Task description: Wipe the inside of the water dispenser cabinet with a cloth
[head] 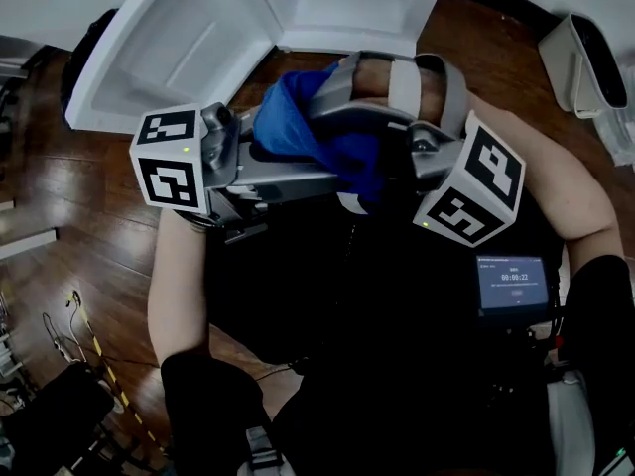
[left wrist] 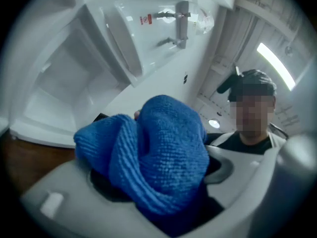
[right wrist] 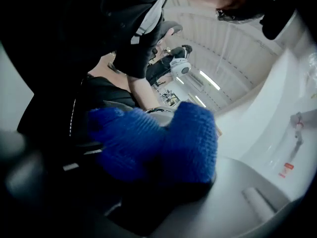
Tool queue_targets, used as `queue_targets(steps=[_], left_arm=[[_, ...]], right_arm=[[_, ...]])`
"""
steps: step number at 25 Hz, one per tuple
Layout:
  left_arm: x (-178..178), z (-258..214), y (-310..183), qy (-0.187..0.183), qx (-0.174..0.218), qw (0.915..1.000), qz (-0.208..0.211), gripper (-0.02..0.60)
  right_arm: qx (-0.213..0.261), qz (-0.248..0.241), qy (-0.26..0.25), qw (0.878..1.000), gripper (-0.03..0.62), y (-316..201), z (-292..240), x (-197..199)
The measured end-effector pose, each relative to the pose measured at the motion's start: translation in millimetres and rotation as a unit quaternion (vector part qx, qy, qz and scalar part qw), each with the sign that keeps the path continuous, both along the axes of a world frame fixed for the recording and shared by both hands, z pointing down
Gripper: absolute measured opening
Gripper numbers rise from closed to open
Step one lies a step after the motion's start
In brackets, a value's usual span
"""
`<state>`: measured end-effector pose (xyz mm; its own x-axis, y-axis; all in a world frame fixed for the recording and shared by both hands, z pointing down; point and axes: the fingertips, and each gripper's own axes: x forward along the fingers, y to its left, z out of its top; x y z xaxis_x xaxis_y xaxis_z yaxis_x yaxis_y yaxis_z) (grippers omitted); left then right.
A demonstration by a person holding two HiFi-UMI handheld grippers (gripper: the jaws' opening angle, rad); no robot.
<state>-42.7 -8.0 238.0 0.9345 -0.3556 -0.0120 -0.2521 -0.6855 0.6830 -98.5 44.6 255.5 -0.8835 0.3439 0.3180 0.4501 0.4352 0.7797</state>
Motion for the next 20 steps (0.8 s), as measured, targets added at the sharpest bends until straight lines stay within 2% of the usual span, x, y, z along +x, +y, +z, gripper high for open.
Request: queue_targets(steps=[1,3,7,12,16,18,19,20], left_arm=[[2,7,-3,-0.009,-0.007,0.9999,-0.006,0.349],[1,15,-10,-0.023,-0.005,0.9994,-0.024,0.273],[-9,2,-13,-0.034,0.029,0.9983,-0.037,0.162],[-23,-17,-17,-0.040,0.064,0.9950,-0.065,0.129],[-44,-23,-20,-0.020,0.072,0.9908,-0.113,0.123],[-67,-30,-30,-0.017,0.085,0.9812,-0.172,0.123],[-82,-33,-38,-0.025,0.092,0.9716,-0.217,0.123],[-97,-33,-47,-0.045,0.096,0.9576,-0.268,0.123]], right_arm=[[0.004,0.001,0.009,1.000,0.200,-2,6,0],[-0.005,-0.001,0.024,1.000,0.208,-7,15,0],[-0.023,-0.013,0.024,0.999,0.267,-8,5,-5],[-0.028,0.005,0.013,1.000,0.301,-22,-13,-3],[-0.057,0.031,0.003,0.998,0.299,-48,-22,7],[-0.079,0.051,0.001,0.996,0.287,-67,-29,7],[-0.093,0.064,-0.006,0.994,0.267,-78,-35,6],[-0.108,0.079,-0.016,0.991,0.249,-91,-42,4]])
